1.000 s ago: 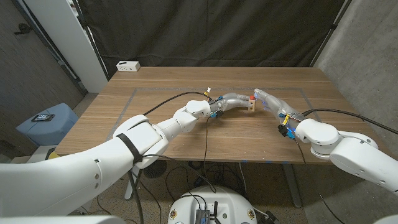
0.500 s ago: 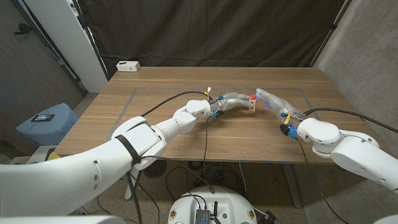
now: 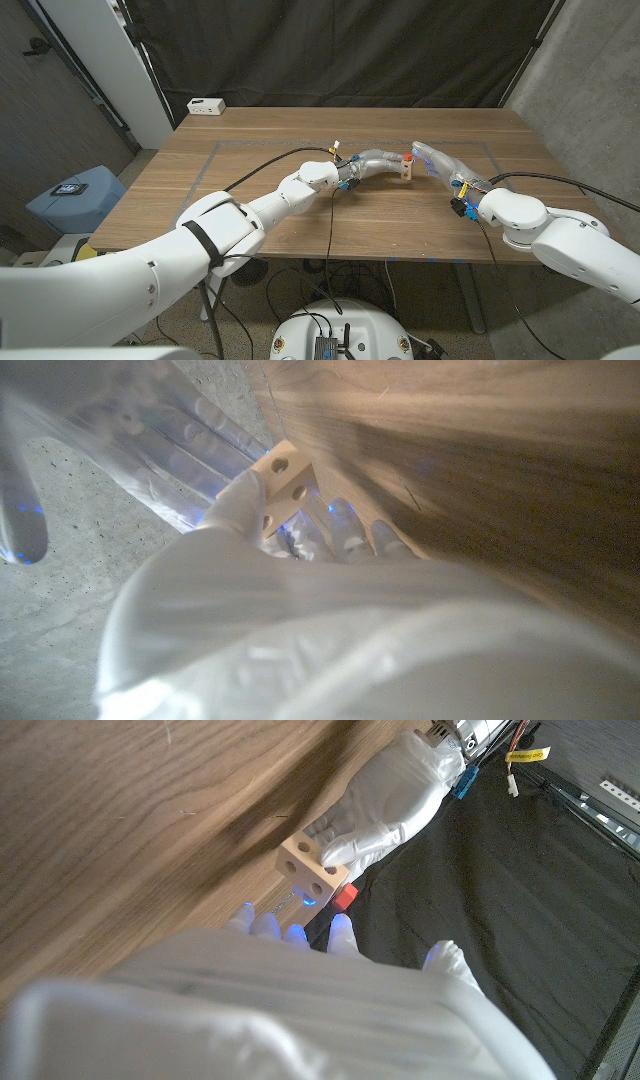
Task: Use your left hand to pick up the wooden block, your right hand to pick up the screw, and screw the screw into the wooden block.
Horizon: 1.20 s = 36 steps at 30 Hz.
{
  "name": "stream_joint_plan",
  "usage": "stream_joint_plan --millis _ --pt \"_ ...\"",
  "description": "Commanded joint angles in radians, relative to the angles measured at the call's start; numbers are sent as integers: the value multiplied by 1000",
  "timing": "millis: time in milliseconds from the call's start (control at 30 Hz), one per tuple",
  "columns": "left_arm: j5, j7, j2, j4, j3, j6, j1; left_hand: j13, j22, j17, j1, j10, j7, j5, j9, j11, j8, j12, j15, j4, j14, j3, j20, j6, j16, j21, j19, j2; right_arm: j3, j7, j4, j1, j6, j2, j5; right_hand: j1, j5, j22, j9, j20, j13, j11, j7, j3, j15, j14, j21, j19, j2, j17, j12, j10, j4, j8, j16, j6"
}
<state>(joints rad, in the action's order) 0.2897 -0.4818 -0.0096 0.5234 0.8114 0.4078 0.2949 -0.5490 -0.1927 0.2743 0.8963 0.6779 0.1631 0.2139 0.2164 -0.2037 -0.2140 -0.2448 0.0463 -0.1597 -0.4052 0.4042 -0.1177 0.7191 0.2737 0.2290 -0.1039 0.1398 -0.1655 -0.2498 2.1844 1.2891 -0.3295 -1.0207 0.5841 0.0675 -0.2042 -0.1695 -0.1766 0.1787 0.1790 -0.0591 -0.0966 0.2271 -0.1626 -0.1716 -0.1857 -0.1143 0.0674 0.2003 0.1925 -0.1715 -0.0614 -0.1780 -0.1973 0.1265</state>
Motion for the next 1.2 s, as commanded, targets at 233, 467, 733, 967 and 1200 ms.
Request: stream_joint_plan --millis 233,467,733,967,1200 --pt "1 10 29 73 3 -29 26 -2 -3 2 4 8 -2 8 3 3 -5 -9 58 6 -11 1 -2 10 4 5 -3 6 -29 23 -17 -30 3 7 1 -11 -5 -3 -1 3 4 -3 -2 8 -4 -202 -6 3 2 3 0 -175 3 -1 -5 -10" --pt "1 16 37 90 4 -35 32 -2 -3 2 4 9 -1 8 3 3 -5 -9 58 6 -11 1 -1 11 4 5 -3 6 -36 26 -18 -34 8 6 -1 -11 -5 -3 -1 3 4 -3 -3 8 -4 -202 -6 2 2 3 -1 -176 4 -2 -5 -10" --pt "2 19 45 112 6 -42 40 -2 -3 2 3 9 0 8 3 3 -6 -9 59 6 -10 1 -1 12 4 5 -3 7 -30 15 -10 -23 6 5 5 -10 -6 -3 -1 3 4 -2 -2 8 -4 -202 -6 3 3 3 0 -175 3 -3 -5 -10" --pt "1 24 55 136 7 -52 49 -2 -3 2 4 10 -2 8 3 3 -5 -9 58 5 -11 1 -1 11 4 5 -4 7 -27 14 -8 -15 17 2 0 -10 -6 -3 -1 3 4 -2 -3 9 -4 -201 -6 4 3 2 0 -176 3 -3 -5 -9" --pt "0 32 68 169 9 -65 60 -2 -3 3 4 11 0 8 3 2 -5 -10 58 6 -11 1 -1 11 5 5 -4 7 -25 12 -9 -8 25 3 -3 -10 -6 -3 -1 3 4 -3 -3 9 -4 -200 -6 4 3 2 0 -175 3 -4 -6 -8"
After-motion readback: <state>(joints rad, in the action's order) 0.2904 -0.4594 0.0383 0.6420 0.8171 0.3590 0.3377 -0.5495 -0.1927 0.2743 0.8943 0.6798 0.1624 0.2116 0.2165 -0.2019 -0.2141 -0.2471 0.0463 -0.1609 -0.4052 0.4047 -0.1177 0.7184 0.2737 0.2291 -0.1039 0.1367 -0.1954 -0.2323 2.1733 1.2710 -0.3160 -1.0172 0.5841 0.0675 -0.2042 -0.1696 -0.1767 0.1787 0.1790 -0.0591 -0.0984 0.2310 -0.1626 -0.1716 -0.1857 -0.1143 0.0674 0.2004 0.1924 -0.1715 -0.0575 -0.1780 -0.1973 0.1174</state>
